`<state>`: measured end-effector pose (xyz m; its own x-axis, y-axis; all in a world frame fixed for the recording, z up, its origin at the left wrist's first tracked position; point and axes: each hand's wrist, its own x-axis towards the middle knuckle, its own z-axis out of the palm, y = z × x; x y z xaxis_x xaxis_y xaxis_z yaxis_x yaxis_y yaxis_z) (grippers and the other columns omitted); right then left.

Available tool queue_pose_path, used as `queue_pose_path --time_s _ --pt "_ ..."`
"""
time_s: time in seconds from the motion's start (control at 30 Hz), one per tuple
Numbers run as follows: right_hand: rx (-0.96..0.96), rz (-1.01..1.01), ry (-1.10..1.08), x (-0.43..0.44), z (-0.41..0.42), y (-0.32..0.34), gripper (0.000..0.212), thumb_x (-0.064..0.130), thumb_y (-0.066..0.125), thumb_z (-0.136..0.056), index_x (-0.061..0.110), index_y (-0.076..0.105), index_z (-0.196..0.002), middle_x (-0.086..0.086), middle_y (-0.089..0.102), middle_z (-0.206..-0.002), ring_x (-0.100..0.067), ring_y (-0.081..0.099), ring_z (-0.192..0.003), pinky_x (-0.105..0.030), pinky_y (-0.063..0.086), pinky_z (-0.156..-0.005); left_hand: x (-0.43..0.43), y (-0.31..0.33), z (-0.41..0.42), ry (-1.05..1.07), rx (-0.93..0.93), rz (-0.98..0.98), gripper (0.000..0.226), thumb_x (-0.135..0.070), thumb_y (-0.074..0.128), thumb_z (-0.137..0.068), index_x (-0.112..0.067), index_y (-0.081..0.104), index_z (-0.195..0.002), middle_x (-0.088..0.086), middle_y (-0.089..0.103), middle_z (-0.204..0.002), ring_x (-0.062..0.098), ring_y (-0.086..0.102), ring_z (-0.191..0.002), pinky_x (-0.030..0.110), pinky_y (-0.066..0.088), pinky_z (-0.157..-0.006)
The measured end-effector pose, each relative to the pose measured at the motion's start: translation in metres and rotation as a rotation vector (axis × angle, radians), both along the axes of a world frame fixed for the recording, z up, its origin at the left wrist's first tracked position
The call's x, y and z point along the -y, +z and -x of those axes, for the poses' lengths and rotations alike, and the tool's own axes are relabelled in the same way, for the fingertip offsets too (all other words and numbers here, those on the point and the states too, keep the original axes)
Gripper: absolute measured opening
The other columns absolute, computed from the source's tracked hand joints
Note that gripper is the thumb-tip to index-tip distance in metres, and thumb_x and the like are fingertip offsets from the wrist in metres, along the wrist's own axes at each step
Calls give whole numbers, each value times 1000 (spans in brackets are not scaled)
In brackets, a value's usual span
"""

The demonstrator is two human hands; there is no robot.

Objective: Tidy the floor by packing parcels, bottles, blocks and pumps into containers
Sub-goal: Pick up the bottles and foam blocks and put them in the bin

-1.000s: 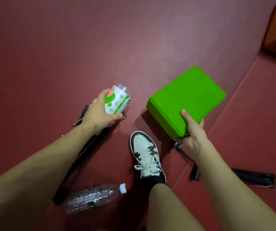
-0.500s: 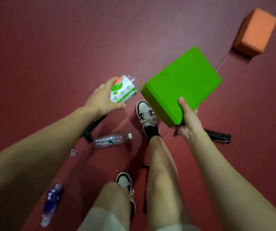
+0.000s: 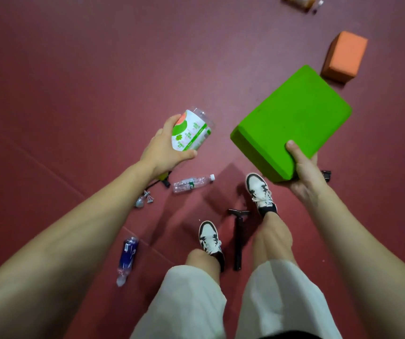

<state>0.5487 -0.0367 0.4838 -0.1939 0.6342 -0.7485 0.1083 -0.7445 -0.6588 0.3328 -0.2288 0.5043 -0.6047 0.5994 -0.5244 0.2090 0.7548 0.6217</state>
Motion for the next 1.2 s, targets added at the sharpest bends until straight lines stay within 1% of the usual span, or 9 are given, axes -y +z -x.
queue_pose_path --time_s 0.1,0.23,0.53,0.77,0.83,0.93,1.03,1.1,1.2 --pt "-13 1 -8 14 -17 29 60 17 64 -88 30 34 -138 4 63 -115 -20 65 -86 -42 54 -47 10 34 -19 30 40 -40 92 -35 78 -67 -32 26 -143 -1 46 -135 19 48 -117 26 36 -90" --pt "-2 -9 -31 28 -48 59 62 16 65 -87 30 34 -139 1 62 -122 -22 65 -91 -49 53 -68 9 71 -50 174 158 -100 81 -21 75 -76 -26 28 -142 -8 50 -122 10 50 -101 16 35 -82" --pt "100 2 -62 49 -138 92 62 18 67 -85 33 35 -136 4 61 -123 -18 64 -87 -40 52 -49 -11 98 -99 124 226 -155 86 -20 79 -72 -22 28 -141 -5 52 -123 14 56 -99 29 46 -87" --pt "99 20 -207 80 -229 102 68 11 71 -82 30 36 -137 0 61 -121 -24 63 -98 -42 53 -66 -38 101 -165 -67 192 -111 81 -19 75 -77 -21 28 -143 -4 49 -122 12 51 -103 19 36 -85" --pt "106 29 -289 93 -259 106 67 10 71 -81 30 37 -135 3 63 -113 -20 64 -91 -39 52 -65 -44 104 -193 -162 193 -100 82 -19 75 -77 -20 27 -143 -4 49 -124 11 50 -104 15 34 -83" --pt "92 42 -391 119 -308 112 62 9 70 -82 31 39 -130 8 64 -100 -14 63 -79 -37 52 -61 -50 111 -236 -313 215 -93 95 -36 79 -64 -23 27 -142 -3 50 -128 14 52 -111 24 38 -96" --pt "89 36 -493 146 -364 115 63 7 70 -82 28 39 -132 -2 64 -117 -17 63 -82 -43 54 -70 -53 126 -283 -435 215 -81 112 -58 68 -42 -28 27 -141 -4 52 -126 17 54 -114 35 41 -104" --pt "109 30 -545 166 -404 119 65 7 71 -81 24 38 -135 -8 61 -125 -17 63 -81 -40 55 -64 -53 138 -319 -491 217 -79 112 -58 67 -39 -29 27 -141 -5 54 -125 17 55 -112 35 42 -103" --pt "142 26 -606 195 -462 133 66 12 71 -81 26 37 -136 -6 63 -115 -17 62 -74 -37 52 -54 -52 150 -375 -548 229 -115 109 -49 73 -45 -24 28 -141 -2 53 -128 14 54 -110 33 43 -102"
